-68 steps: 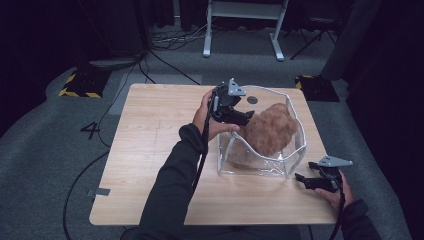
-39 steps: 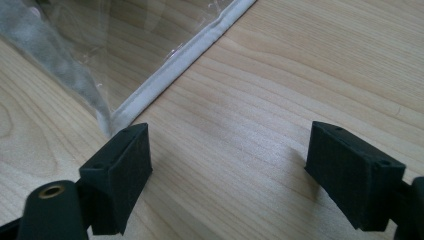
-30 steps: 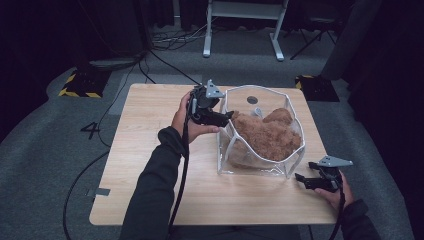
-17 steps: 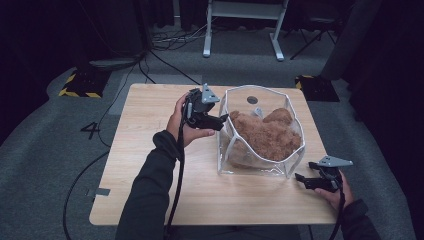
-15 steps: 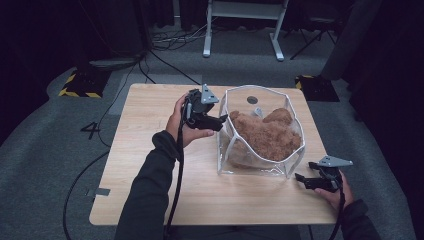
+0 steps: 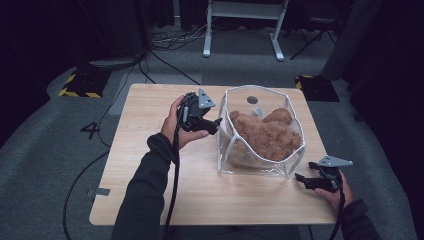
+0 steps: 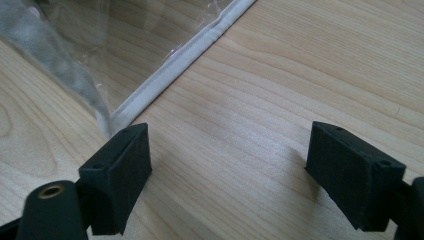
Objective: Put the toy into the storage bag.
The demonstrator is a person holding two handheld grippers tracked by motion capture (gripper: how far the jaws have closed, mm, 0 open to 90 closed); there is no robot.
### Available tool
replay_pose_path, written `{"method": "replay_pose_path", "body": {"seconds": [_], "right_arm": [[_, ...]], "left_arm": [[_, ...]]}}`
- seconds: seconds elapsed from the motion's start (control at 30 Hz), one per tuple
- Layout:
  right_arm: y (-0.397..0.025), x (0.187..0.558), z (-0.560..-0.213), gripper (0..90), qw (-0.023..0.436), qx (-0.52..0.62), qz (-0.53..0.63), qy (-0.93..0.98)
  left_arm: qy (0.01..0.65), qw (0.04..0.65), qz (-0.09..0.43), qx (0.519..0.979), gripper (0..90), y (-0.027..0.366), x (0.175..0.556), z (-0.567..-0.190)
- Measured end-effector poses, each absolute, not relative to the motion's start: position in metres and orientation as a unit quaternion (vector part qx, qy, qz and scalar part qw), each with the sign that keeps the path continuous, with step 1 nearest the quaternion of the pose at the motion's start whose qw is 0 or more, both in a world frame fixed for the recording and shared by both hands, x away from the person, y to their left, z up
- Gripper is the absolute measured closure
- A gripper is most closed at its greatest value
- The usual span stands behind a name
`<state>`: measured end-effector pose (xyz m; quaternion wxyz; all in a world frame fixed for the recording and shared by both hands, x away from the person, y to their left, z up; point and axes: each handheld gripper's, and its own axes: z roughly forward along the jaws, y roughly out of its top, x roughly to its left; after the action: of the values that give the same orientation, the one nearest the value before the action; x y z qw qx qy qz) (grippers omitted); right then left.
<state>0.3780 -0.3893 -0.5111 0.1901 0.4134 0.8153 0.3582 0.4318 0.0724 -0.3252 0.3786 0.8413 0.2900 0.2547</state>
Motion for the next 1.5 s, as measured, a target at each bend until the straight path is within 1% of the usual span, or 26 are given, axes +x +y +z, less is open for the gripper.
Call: {"method": "replay_pose_path", "body": {"seconds": [0.33,0.5,0.87,1.5], "right_arm": [[-0.389,0.378,-0.511,17.9,0.190,0.413,0.358,0.815],[-0.389,0.378,-0.511,17.9,0.190,0.413,0.358,0.815],[-0.389,0.378,-0.511,17.9,0.190,0.414,0.358,0.815],[-0.389,0.378,-0.511,18.0,0.190,0.414,0.358,0.815]], "left_arm": [[0.297,0.364,0.255,0.845,17.8,0.081,0.431,-0.335],[0.298,0.345,0.258,0.852,17.5,0.084,0.432,-0.341],[0.294,0.324,0.259,0.861,17.3,0.090,0.427,-0.354],[0.322,0.311,0.253,0.857,16.9,0.114,0.422,-0.382]]}}
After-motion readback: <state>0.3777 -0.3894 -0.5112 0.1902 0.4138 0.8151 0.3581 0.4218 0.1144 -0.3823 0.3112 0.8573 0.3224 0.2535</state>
